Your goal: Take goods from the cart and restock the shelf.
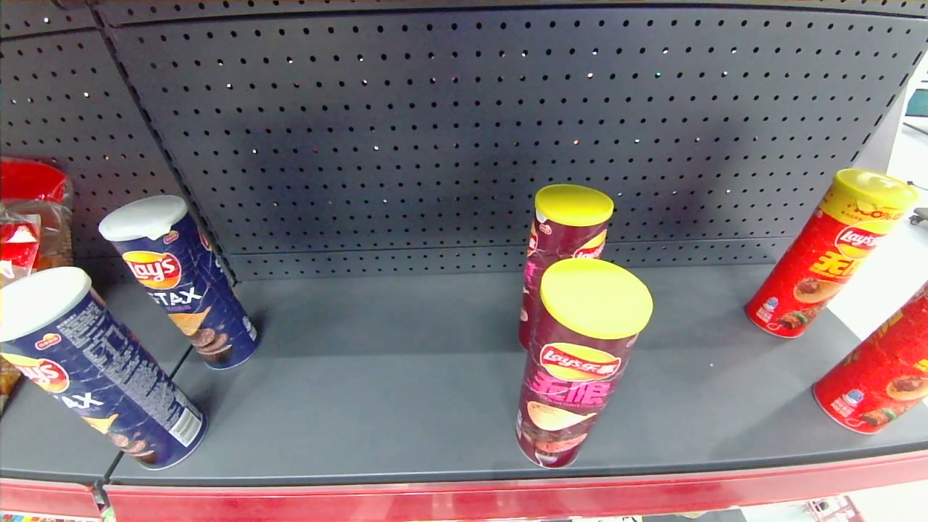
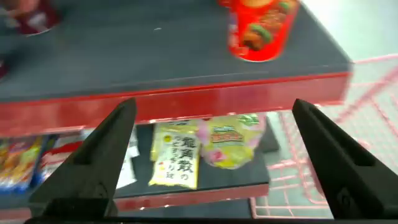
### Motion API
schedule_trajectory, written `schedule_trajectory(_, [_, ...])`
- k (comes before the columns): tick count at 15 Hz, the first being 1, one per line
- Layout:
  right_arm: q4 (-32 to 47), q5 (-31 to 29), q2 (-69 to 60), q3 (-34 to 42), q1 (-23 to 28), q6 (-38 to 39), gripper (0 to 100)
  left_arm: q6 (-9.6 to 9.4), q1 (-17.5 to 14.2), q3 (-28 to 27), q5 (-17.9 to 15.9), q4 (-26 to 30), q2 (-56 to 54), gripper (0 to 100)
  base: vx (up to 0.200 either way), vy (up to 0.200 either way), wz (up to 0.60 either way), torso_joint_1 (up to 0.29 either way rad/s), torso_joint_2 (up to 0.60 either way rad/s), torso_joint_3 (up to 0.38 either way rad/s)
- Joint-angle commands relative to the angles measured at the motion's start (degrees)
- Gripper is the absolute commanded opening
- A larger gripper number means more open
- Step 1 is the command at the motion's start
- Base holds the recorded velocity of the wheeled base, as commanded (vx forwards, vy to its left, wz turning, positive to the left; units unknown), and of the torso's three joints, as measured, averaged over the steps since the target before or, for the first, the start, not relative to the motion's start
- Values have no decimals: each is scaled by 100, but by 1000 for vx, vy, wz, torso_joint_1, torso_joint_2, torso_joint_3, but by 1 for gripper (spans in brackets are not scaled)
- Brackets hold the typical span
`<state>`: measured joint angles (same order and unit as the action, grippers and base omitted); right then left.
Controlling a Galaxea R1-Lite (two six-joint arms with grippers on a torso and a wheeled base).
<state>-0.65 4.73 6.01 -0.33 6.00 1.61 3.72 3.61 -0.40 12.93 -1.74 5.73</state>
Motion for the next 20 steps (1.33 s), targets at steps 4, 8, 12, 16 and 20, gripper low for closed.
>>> schedule_trajectory(4, [21,-7,-548,33,-626,-99,100,6,-633,40,-204,-37,-177,100,0,0,0,0,0,0])
schedule_trajectory(8, [21,-394,-592,33,-617,-29,100,6,-607,40,-590,-37,-186,100,0,0,0,0,0,0])
schedule_trajectory(12, [21,-394,-592,33,-617,-47,100,24,-607,40,-590,-37,-195,100,0,0,0,0,0,0])
schedule_trajectory(16, [21,-385,-592,33,-617,-64,100,191,-607,40,-608,-28,-195,100,-150,0,0,5,2,1])
schedule_trajectory(20, [21,-385,-592,33,-617,-91,100,164,-607,40,-643,-28,-195,100,-200,0,0,5,2,1])
